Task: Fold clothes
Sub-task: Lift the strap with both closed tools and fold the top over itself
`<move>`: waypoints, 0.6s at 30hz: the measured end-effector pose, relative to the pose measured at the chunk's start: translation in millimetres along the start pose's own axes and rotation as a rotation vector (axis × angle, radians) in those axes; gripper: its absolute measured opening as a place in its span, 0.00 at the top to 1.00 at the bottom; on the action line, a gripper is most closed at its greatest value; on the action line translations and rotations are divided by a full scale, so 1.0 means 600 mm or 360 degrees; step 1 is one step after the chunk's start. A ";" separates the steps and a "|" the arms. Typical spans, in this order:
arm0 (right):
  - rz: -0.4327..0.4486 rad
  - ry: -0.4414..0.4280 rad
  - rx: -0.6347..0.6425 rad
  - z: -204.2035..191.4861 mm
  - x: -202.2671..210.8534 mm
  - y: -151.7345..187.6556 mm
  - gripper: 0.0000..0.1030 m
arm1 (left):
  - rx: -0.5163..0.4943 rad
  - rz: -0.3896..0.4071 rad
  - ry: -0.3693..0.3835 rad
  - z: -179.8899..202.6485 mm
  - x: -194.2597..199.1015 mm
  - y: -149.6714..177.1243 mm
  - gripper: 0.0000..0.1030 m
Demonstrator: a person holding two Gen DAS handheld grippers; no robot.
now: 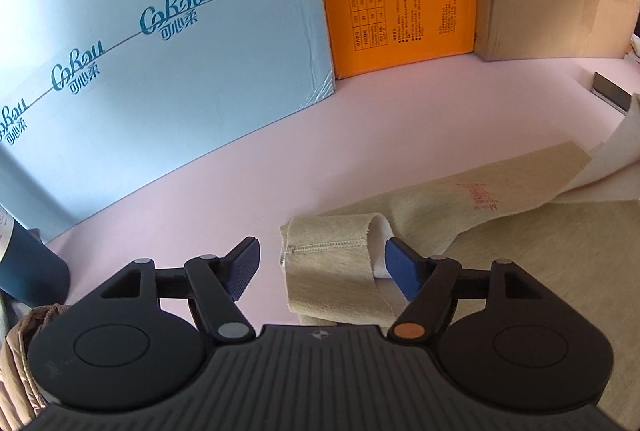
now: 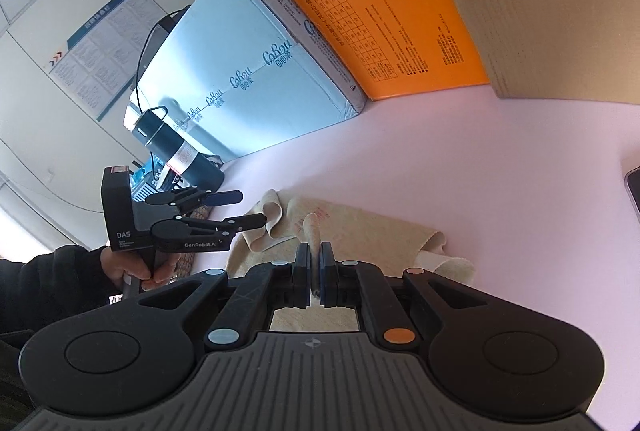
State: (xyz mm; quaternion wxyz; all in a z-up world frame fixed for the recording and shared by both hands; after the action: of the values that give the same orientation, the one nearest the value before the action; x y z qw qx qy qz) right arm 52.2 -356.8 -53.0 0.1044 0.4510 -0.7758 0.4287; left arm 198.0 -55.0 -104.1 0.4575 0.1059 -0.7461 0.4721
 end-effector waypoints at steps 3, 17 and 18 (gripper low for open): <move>-0.0013 -0.0005 -0.0012 0.004 -0.007 0.001 0.96 | 0.0021 -0.0014 0.0045 -0.005 -0.012 -0.002 0.44; -0.0024 -0.0043 0.0007 -0.015 -0.009 0.005 0.96 | 0.0109 0.0204 0.0002 -0.021 0.084 -0.011 0.97; -0.0023 -0.0048 0.0019 -0.020 -0.008 0.005 0.96 | 0.0114 0.0223 -0.0010 -0.022 0.095 -0.012 0.97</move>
State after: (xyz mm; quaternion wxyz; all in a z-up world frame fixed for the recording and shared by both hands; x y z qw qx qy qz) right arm 49.7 -344.1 -50.2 0.0932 0.4637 -0.7714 0.4257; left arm 178.0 -32.9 -53.3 0.4168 0.0712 -0.7358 0.5290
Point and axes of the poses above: each gripper's, at about its wrist camera, not at the fingertips, and x roughly against the way its jaws point, z to its right, y to its underside, the point moved 5 cm from there along -x, roughly the way its jaws point, and after that the axes turned 3 degrees about -z, right-handed, at the moved point
